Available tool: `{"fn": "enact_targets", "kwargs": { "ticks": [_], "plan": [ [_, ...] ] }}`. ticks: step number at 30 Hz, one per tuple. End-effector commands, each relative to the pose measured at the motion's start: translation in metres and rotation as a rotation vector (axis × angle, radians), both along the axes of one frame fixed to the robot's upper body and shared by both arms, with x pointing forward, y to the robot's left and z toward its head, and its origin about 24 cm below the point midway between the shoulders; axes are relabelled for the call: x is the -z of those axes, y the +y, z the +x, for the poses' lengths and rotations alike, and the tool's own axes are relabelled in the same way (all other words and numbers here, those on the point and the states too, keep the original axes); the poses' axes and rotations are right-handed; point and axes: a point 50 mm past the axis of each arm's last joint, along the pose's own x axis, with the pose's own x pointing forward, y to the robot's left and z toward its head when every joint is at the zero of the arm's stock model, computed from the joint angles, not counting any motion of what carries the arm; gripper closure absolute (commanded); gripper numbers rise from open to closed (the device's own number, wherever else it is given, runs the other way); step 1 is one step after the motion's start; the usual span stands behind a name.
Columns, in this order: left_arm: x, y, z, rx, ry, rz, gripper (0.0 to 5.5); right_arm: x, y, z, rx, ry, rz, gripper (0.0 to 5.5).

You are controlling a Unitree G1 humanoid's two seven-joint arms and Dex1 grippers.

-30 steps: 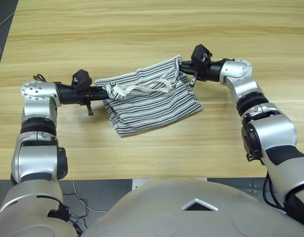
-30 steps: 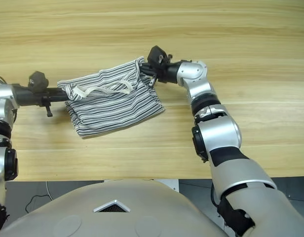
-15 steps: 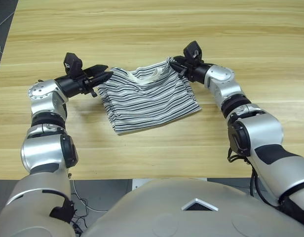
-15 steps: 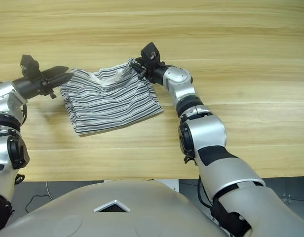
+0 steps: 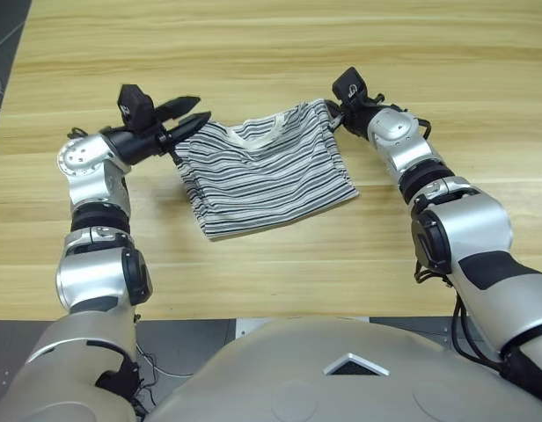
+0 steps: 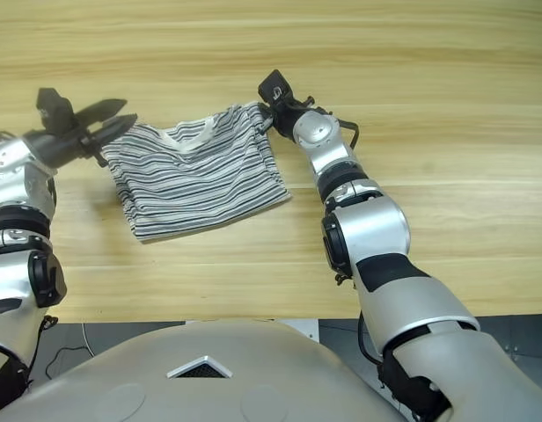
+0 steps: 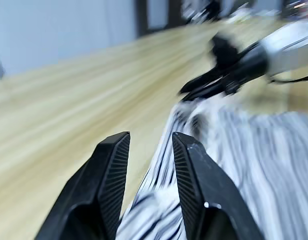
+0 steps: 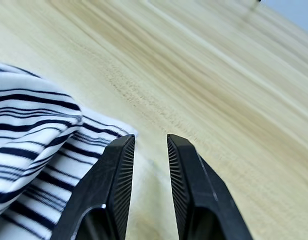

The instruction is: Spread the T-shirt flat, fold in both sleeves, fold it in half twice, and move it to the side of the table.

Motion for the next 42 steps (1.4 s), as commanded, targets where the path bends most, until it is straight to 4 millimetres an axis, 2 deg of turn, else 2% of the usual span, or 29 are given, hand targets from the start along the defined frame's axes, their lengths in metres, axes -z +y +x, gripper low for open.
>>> {"fn": "enact_targets", "kwargs": {
  "ticks": [1,3,6,8,12,15,17,25,27,29,31,34,36,39,42],
  "plan": [
    [-0.040,-0.016,-0.041,0.284,-0.176,-0.147,3.93,-0.034,-0.010,0.010,-0.048,-0.211,0.107,4.32],
    [-0.034,-0.025,-0.046,0.303,-0.143,-0.084,3.93,-0.032,-0.013,0.004,-0.124,-0.219,0.112,4.32],
    [0.004,-0.032,-0.042,0.255,-0.016,0.094,3.93,-0.016,-0.018,-0.007,-0.223,-0.155,0.048,4.32],
    [0.025,-0.030,-0.037,0.188,0.034,0.246,3.93,-0.007,-0.018,-0.012,-0.263,-0.119,0.010,4.32],
    [0.054,-0.022,-0.034,0.131,0.126,0.432,3.93,0.000,-0.013,-0.018,-0.314,-0.082,-0.008,4.32],
    [0.073,-0.017,-0.033,0.092,0.173,0.572,3.93,0.007,-0.006,-0.024,-0.350,-0.057,-0.024,4.32],
    [0.079,-0.017,-0.034,0.092,0.179,0.600,3.93,0.010,0.000,-0.026,-0.369,-0.052,-0.021,4.32],
    [0.091,-0.019,-0.037,0.101,0.190,0.645,3.93,0.007,0.016,-0.026,-0.418,-0.062,-0.033,4.32],
    [0.092,-0.021,-0.038,0.108,0.185,0.643,3.93,0.012,0.015,-0.027,-0.427,-0.041,-0.103,4.32],
    [0.095,-0.021,-0.040,0.117,0.185,0.651,3.93,0.021,0.006,-0.027,-0.429,-0.042,-0.289,4.32],
    [0.096,-0.019,-0.043,0.129,0.188,0.669,3.93,0.027,-0.010,-0.025,-0.428,-0.059,-0.483,4.32],
    [0.100,-0.015,-0.048,0.161,0.189,0.753,3.93,0.028,-0.028,-0.025,-0.454,-0.053,-0.587,4.32],
    [0.098,-0.010,-0.052,0.219,0.166,0.831,3.93,0.028,-0.037,-0.027,-0.506,-0.043,-0.615,4.32],
    [0.085,-0.009,-0.046,0.276,0.083,0.908,3.93,0.027,-0.044,-0.036,-0.625,-0.003,-0.593,4.32],
    [0.065,-0.022,-0.031,0.333,-0.066,0.993,3.93,0.024,-0.034,-0.058,-0.837,0.059,-0.450,4.32]
  ]
}}
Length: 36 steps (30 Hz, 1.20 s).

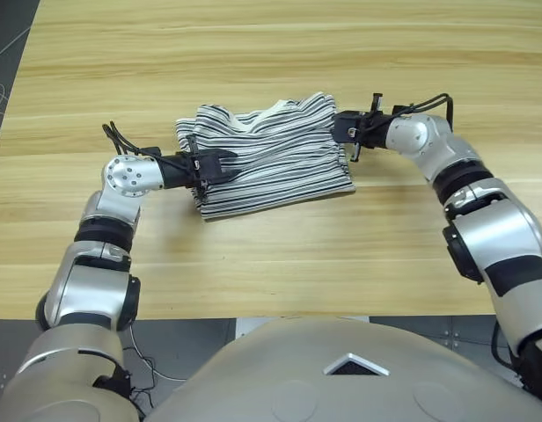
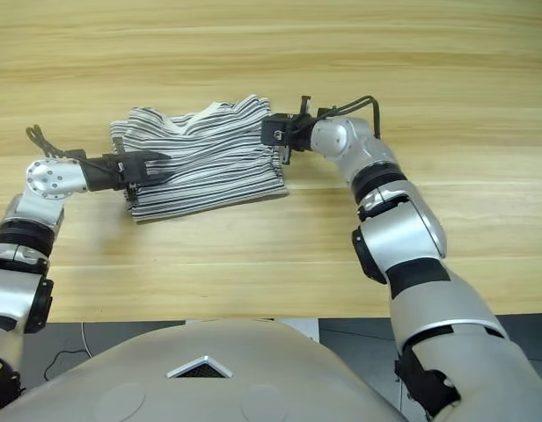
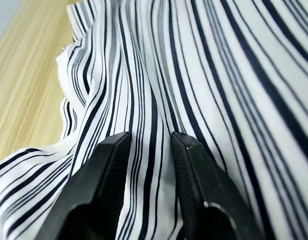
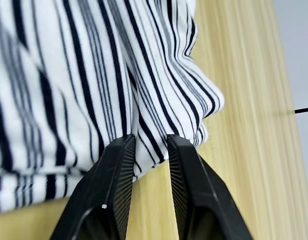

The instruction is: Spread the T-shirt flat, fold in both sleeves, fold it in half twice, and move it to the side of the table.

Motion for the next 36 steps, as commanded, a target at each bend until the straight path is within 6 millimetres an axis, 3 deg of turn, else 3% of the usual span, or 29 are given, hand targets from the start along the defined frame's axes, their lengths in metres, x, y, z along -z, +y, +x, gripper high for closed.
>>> {"fn": "enact_targets", "kwargs": {
  "ticks": [1,6,8,13,16,20,23,26,28,31,36],
  "plan": [
    [0.009,-0.001,-0.010,0.122,0.033,0.231,3.93,0.016,-0.003,-0.039,-0.199,0.255,0.017,4.32],
    [-0.017,-0.028,0.011,0.355,-0.302,0.459,3.93,-0.008,0.012,-0.070,-0.351,0.411,0.097,4.32],
    [-0.026,-0.039,0.020,0.505,-0.523,0.557,3.93,-0.016,0.017,-0.088,-0.398,0.518,0.141,4.32],
    [-0.042,-0.046,0.050,0.772,-1.035,0.733,3.93,-0.025,0.025,-0.119,-0.483,0.724,0.208,4.32],
    [-0.053,-0.049,0.062,0.864,-1.294,0.711,3.93,-0.030,0.038,-0.125,-0.516,0.797,0.320,4.32],
    [-0.059,-0.055,0.064,0.919,-1.502,0.572,3.93,-0.050,0.042,-0.111,-0.489,0.773,0.476,4.32],
    [-0.080,-0.047,0.073,0.760,-1.558,0.492,3.93,-0.082,0.028,-0.088,-0.435,0.723,0.617,4.32],
    [-0.094,-0.032,0.081,0.570,-1.480,0.480,3.93,-0.090,0.018,-0.062,-0.302,0.596,0.645,4.32],
    [-0.083,-0.024,0.076,0.505,-1.287,0.451,3.93,-0.082,0.016,-0.051,-0.244,0.489,0.577,4.32],
    [-0.049,-0.017,0.055,0.479,-0.938,0.429,3.93,-0.060,0.013,-0.043,-0.188,0.423,0.488,4.32],
    [-0.026,-0.010,0.037,0.450,-0.642,0.444,3.93,-0.024,0.010,-0.041,-0.157,0.389,0.347,4.32]
  ]
}}
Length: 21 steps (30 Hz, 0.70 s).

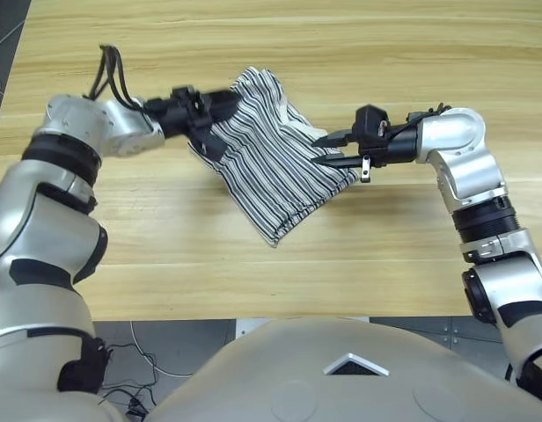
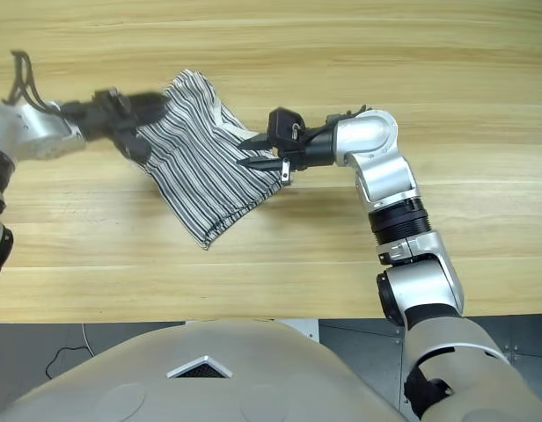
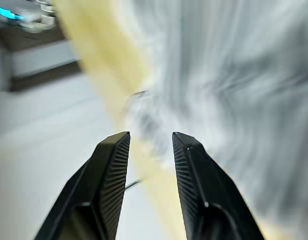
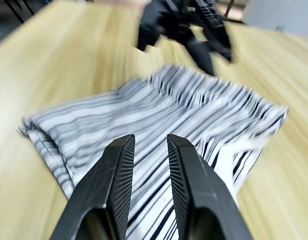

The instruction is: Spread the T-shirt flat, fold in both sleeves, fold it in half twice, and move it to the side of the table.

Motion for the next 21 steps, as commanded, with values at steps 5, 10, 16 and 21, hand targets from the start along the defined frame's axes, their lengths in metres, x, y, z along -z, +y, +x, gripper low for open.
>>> {"fn": "enact_targets", "kwargs": {
  "ticks": [5,10,16,21],
  "plan": [
    [0.018,0.005,-0.011,-0.134,0.215,0.075,3.93,0.038,0.002,-0.002,-0.039,-0.054,-0.154,4.32],
    [0.027,-0.006,-0.008,-0.096,0.174,0.140,3.93,0.052,-0.001,-0.009,-0.102,-0.079,-0.243,4.32],
    [0.031,-0.032,-0.001,0.080,0.028,0.197,3.93,0.055,-0.001,-0.016,-0.181,-0.041,-0.254,4.32],
    [0.030,-0.043,0.005,0.174,-0.071,0.211,3.93,0.050,0.001,-0.029,-0.277,0.032,-0.218,4.32]
  ]
}}
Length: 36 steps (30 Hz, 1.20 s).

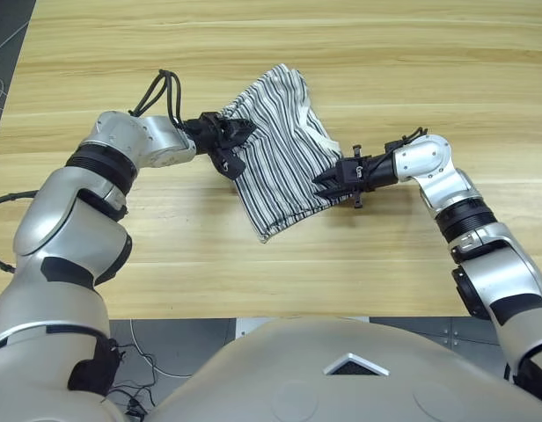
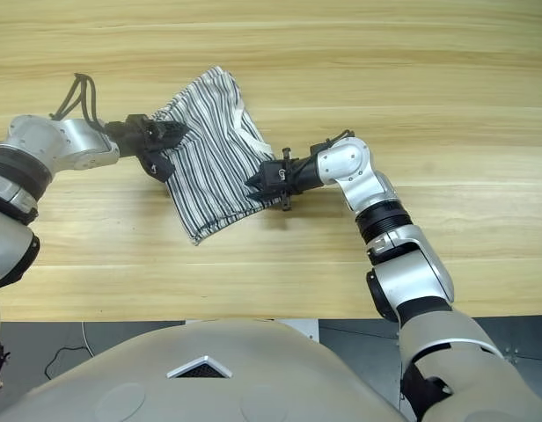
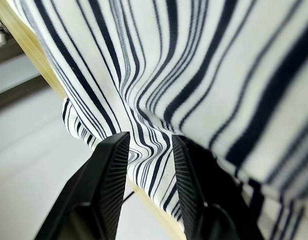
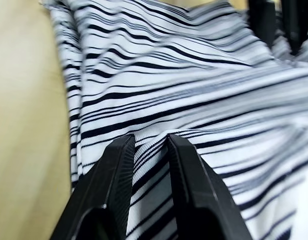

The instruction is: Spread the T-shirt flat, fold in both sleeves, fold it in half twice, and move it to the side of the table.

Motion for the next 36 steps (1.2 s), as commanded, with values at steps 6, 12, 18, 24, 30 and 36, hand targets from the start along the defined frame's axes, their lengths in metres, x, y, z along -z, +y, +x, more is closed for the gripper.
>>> {"fn": "enact_targets", "kwargs": {
  "ticks": [6,12,18,24,30,36],
  "plan": [
    [0.007,-0.021,-0.004,0.177,-0.049,-0.013,3.93,0.008,-0.002,-0.033,-0.112,0.153,-0.023,4.32],
    [0.008,-0.019,-0.004,0.145,-0.035,-0.051,3.93,0.004,0.002,-0.037,-0.090,0.180,0.027,4.32],
    [-0.027,-0.011,0.003,0.028,-0.001,-0.276,3.93,-0.053,-0.010,-0.008,0.025,0.050,0.194,4.32],
    [-0.062,0.000,-0.001,-0.012,0.018,-0.391,3.93,-0.088,-0.029,-0.001,0.076,0.020,0.262,4.32],
    [-0.051,0.031,-0.047,-0.100,0.278,-0.371,3.47,-0.063,-0.068,-0.021,0.101,-0.056,0.050,3.83],
    [-0.053,0.051,-0.089,-0.163,0.412,-0.278,2.42,-0.051,-0.085,-0.050,-0.062,-0.262,-0.088,2.57]
  ]
}}
